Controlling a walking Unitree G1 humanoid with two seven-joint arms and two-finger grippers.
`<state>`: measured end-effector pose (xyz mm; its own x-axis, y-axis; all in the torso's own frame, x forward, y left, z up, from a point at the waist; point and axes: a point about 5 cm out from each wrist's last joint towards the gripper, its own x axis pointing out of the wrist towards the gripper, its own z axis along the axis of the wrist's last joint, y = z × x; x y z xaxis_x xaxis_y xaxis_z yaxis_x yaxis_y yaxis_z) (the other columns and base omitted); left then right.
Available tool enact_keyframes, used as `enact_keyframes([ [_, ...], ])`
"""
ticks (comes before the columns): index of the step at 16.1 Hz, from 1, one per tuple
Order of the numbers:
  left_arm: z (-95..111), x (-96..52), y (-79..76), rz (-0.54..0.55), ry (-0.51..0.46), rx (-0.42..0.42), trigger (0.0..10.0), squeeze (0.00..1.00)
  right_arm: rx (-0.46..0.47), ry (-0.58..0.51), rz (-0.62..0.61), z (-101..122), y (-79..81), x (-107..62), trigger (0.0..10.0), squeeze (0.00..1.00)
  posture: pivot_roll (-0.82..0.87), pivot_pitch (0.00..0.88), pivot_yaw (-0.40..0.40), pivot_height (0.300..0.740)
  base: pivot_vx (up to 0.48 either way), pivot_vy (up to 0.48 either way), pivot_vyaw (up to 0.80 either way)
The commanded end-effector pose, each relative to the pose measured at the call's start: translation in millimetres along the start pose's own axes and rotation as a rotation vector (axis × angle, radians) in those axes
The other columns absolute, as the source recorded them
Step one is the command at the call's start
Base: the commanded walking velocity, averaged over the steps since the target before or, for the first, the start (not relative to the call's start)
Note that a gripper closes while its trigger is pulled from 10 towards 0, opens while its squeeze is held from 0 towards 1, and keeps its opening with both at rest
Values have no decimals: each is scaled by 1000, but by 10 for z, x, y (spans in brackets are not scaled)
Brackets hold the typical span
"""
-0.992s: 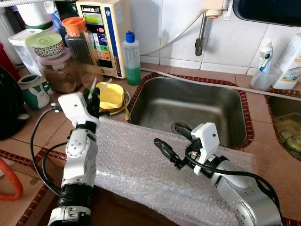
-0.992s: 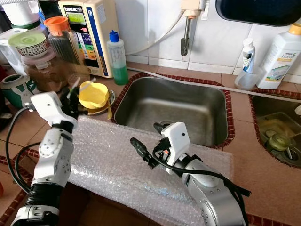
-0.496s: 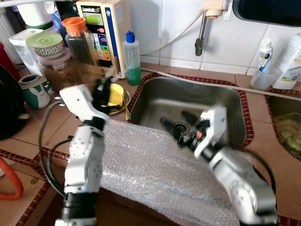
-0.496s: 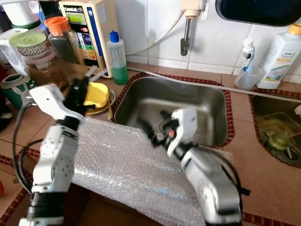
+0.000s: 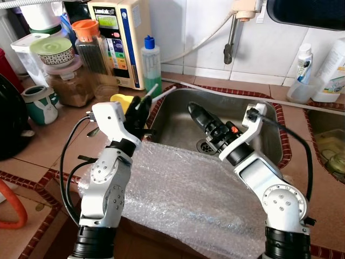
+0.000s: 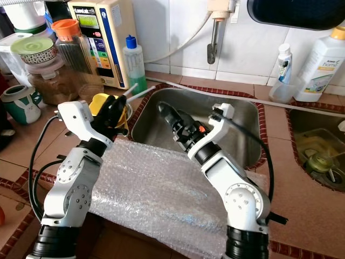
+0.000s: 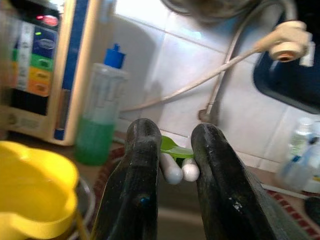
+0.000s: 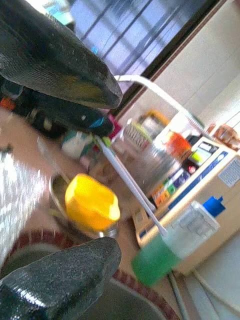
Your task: Kitchen organization
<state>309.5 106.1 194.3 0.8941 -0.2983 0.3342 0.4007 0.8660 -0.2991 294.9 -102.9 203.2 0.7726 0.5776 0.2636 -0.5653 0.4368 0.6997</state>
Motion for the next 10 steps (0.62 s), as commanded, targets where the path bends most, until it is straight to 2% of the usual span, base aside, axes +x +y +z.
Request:
enact_keyframes([
  [1, 35, 3, -89, -57, -6, -7, 10000, 0, 60, -13, 15, 29, 30, 48, 10000, 0, -214, 56, 89, 740, 0, 0, 0],
  [3, 73, 26, -183, -112, -21, -25, 10000, 0, 138, -59, -19, 84, 3, 102, 10000, 0, -213, 54, 90, 740, 0, 0, 0],
  [7, 103, -2, -266, -158, -29, -54, 10000, 0, 232, -139, -76, 182, -66, 181, 10000, 0, -217, 57, 89, 740, 0, 0, 0],
  [10, 78, -33, -285, -177, -18, -61, 10000, 0, 246, -165, -94, 238, -107, 228, 10000, 0, -216, 59, 88, 740, 0, 0, 0],
])
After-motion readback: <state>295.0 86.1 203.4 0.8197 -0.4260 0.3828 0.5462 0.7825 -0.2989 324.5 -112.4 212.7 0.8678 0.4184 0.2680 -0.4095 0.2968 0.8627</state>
